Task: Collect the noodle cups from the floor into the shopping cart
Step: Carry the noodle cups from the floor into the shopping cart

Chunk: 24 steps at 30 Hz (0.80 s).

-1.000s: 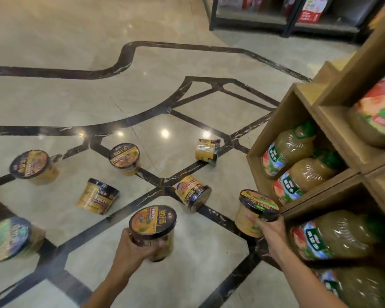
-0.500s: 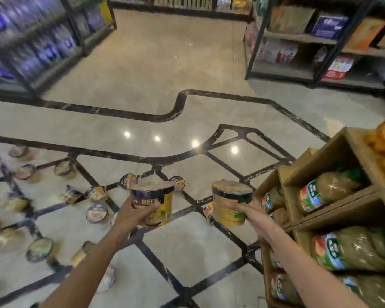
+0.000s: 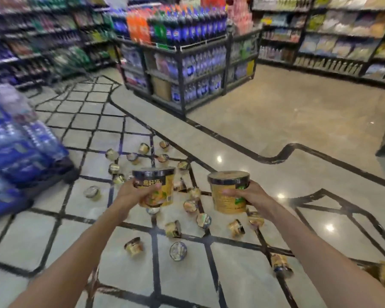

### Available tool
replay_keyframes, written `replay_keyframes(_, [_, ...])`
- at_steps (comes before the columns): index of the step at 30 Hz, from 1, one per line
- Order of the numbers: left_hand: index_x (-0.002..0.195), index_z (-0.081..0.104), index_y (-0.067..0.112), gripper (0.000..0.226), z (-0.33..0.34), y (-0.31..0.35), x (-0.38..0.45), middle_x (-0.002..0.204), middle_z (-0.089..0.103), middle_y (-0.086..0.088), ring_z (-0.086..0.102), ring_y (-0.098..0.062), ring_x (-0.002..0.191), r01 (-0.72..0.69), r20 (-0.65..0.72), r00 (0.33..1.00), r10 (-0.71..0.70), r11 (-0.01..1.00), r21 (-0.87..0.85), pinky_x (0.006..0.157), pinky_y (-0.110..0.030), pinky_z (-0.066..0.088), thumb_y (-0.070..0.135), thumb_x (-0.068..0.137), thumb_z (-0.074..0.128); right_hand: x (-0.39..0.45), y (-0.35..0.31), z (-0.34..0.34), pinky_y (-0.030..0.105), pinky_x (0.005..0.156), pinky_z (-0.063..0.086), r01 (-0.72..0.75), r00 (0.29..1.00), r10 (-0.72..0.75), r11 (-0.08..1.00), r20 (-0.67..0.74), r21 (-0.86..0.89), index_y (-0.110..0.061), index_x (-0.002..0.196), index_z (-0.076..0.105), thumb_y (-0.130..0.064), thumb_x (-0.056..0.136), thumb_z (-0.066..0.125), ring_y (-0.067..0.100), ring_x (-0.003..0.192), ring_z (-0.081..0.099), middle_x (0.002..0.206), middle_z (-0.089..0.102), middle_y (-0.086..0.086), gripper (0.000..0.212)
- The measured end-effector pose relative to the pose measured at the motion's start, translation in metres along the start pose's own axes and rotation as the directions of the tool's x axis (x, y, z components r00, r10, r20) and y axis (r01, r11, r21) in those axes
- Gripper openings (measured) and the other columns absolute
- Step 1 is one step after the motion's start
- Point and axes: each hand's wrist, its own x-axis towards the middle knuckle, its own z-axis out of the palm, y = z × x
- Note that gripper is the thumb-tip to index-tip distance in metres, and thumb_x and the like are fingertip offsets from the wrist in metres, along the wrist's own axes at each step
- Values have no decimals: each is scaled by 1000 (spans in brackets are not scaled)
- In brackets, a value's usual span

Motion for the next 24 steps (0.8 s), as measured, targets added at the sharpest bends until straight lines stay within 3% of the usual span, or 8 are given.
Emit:
replay_keyframes(4, [115,57,19,74,-102,-9,-44,101,69,-3,68,-20,91,-11,-153,988,1,998,-62,81,-34,55,46,52,84,7,-55,89,35,88,52,63,988,-54,996,146,-56,-26,117,62,-58,25,89,16,106,62,111,70,-4,101])
replay_keyframes(7, [114,59,17,75,-188,-30,-86,98,72,-4,70,-20,88,-12,-258,966,-14,995,-100,82,-36,55,46,50,85,10,-93,176,38,95,50,142,956,-108,984,271,-107,-24,120,61,-62,18,88,16,108,60,114,68,-3,113])
replay_keyframes(11, [105,60,21,56,-313,-74,-157,94,71,0,68,-18,88,-22,-460,887,-46,990,-142,81,-32,53,40,56,80,4,-142,321,40,98,47,234,876,-144,961,460,-145,-27,117,59,-50,36,91,16,110,58,116,66,-4,90])
replay_keyframes(14, [97,63,22,50,-414,-117,-225,87,72,3,69,-19,87,-30,-608,788,-95,981,-192,79,-32,53,40,53,81,-15,-170,453,39,95,49,315,782,-169,938,599,-146,-31,110,63,-52,39,91,15,105,62,110,69,-6,79])
replay_keyframes(17, [102,67,16,83,-503,-162,-303,87,74,-3,70,-22,83,-5,-706,682,-188,965,-262,85,-41,55,56,33,89,-60,-184,585,29,82,51,358,636,-158,928,755,-107,-33,105,61,-36,59,86,13,103,63,107,69,-7,52])
replay_keyframes(19, [100,67,16,94,-553,-192,-356,85,74,-3,69,-21,78,-6,-777,585,-233,957,-291,83,-41,56,62,21,88,-93,-186,667,30,83,51,395,544,-155,914,825,-88,-31,110,61,-46,48,89,13,103,63,108,69,-7,70])
replay_keyframes(21, [103,67,16,84,-592,-219,-406,91,74,-7,70,-21,79,-27,-828,485,-283,941,-337,76,-37,56,54,32,91,-127,-184,744,32,84,52,417,455,-130,905,881,-82,-28,114,63,-58,32,90,14,102,65,108,71,-6,91])
replay_keyframes(24, [108,66,11,62,-636,-253,-477,96,73,-11,70,-21,79,-65,-889,319,-329,928,-367,63,-28,55,34,56,89,-186,-183,844,25,72,51,451,294,-71,889,953,-73,-24,110,66,-46,44,89,11,93,69,102,73,-4,73])
